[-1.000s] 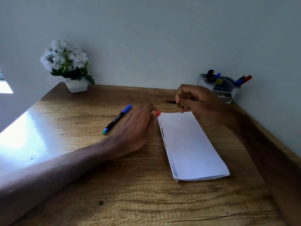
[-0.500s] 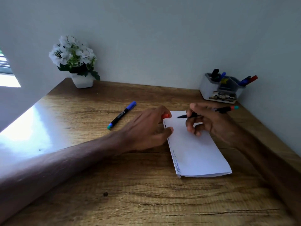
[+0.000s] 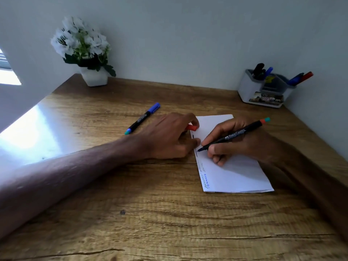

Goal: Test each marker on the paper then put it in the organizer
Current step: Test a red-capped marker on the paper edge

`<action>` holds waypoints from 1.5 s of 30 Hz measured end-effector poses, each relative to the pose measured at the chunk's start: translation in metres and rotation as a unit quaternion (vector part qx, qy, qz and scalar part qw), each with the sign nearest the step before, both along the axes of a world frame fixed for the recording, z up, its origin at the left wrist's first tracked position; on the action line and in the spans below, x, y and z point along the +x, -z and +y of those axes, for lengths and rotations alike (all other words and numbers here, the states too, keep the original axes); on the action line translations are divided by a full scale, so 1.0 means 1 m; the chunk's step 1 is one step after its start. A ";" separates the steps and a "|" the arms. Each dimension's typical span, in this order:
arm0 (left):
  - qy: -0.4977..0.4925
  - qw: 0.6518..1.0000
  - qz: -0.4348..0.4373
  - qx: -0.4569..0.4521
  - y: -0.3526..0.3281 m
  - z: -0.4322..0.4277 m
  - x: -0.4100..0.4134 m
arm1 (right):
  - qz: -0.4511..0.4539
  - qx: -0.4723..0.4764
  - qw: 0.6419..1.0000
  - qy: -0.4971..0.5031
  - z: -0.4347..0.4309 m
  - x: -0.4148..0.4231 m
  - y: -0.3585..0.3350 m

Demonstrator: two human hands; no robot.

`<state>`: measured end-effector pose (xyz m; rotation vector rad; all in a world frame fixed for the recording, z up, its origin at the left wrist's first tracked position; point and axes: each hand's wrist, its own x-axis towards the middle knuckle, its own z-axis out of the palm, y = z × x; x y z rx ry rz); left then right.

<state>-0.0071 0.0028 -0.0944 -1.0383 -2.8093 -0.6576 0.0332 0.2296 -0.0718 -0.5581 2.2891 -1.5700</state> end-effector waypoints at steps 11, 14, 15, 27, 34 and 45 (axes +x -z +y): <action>0.009 1.000 0.007 0.003 0.008 0.001 -0.010 | 0.166 0.005 0.986 -0.021 -0.013 -0.004 0.018; 0.010 1.000 0.012 0.003 0.008 0.001 -0.012 | 0.185 0.027 0.982 -0.031 -0.013 -0.004 0.018; 0.011 1.000 0.012 0.004 0.008 0.001 -0.012 | 0.192 0.033 0.980 -0.032 -0.013 -0.004 0.018; 0.015 1.000 0.013 0.004 0.008 0.001 -0.013 | 0.235 0.026 0.971 -0.026 -0.014 -0.003 0.020; 0.016 1.000 0.018 0.007 0.008 0.000 -0.012 | 0.234 0.035 0.971 -0.026 -0.015 -0.004 0.021; 0.020 0.999 0.003 0.026 0.008 -0.001 -0.013 | 0.244 0.050 0.968 -0.008 -0.016 -0.004 0.020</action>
